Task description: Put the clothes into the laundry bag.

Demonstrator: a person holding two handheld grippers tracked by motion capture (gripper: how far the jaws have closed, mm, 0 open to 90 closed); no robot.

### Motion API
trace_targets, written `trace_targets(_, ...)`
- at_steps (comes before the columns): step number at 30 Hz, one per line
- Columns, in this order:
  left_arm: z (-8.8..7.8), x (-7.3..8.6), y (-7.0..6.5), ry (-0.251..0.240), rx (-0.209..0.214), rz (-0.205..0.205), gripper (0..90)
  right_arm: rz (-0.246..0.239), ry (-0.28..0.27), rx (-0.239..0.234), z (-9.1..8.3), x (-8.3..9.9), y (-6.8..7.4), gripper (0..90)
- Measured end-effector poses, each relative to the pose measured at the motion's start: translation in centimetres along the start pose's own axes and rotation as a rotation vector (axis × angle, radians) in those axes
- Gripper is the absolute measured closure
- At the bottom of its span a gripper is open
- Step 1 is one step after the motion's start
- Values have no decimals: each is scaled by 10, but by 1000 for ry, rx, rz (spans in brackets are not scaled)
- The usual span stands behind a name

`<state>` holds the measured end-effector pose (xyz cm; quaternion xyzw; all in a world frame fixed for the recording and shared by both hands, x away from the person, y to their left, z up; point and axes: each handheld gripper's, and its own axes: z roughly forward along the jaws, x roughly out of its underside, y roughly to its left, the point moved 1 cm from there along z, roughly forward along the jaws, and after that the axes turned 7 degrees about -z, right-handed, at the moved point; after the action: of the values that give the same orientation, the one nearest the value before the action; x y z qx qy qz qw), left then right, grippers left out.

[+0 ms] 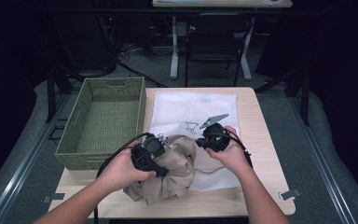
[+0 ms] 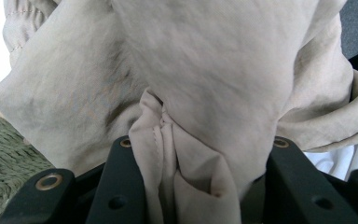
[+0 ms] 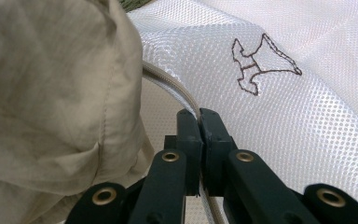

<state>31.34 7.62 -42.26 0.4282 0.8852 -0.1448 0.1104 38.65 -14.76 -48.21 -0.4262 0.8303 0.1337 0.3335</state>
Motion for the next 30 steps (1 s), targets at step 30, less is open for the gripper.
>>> trace_targets(30, 10, -9, -8, 8, 11, 33, 659, 125, 40, -55, -7, -22, -19, 880)
